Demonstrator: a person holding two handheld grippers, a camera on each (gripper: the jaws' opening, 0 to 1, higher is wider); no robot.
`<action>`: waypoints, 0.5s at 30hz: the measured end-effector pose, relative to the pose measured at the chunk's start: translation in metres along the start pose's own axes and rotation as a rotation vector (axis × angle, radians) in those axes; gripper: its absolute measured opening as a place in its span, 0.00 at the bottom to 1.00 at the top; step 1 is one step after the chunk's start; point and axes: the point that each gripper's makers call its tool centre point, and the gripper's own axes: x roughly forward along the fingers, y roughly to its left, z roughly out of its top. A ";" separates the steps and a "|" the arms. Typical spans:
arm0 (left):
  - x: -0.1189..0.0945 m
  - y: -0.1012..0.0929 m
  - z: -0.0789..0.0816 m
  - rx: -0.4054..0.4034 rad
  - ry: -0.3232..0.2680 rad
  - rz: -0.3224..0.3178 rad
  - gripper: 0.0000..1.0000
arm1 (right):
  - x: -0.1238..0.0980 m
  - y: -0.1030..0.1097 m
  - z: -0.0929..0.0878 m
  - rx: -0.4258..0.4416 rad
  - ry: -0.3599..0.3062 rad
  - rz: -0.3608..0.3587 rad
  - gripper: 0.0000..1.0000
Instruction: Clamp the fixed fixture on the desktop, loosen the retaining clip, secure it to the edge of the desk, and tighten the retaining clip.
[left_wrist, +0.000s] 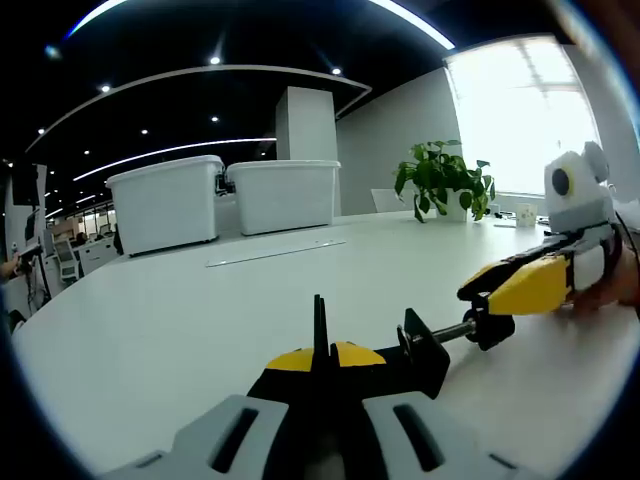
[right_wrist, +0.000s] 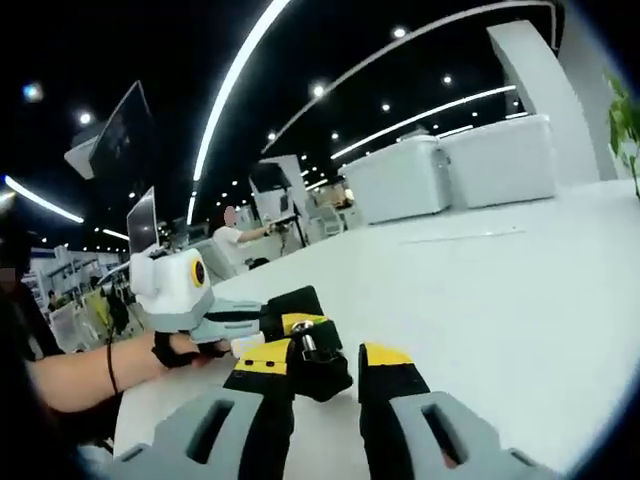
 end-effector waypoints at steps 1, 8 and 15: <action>0.000 0.000 0.000 0.000 0.000 0.000 0.05 | 0.001 0.002 -0.001 -0.011 0.004 -0.005 0.20; 0.000 0.000 0.000 0.000 0.000 0.002 0.05 | 0.001 0.005 -0.002 -0.033 0.004 -0.007 0.20; 0.000 0.001 0.000 -0.002 0.001 0.006 0.05 | 0.001 0.011 0.001 -0.290 -0.027 -0.040 0.19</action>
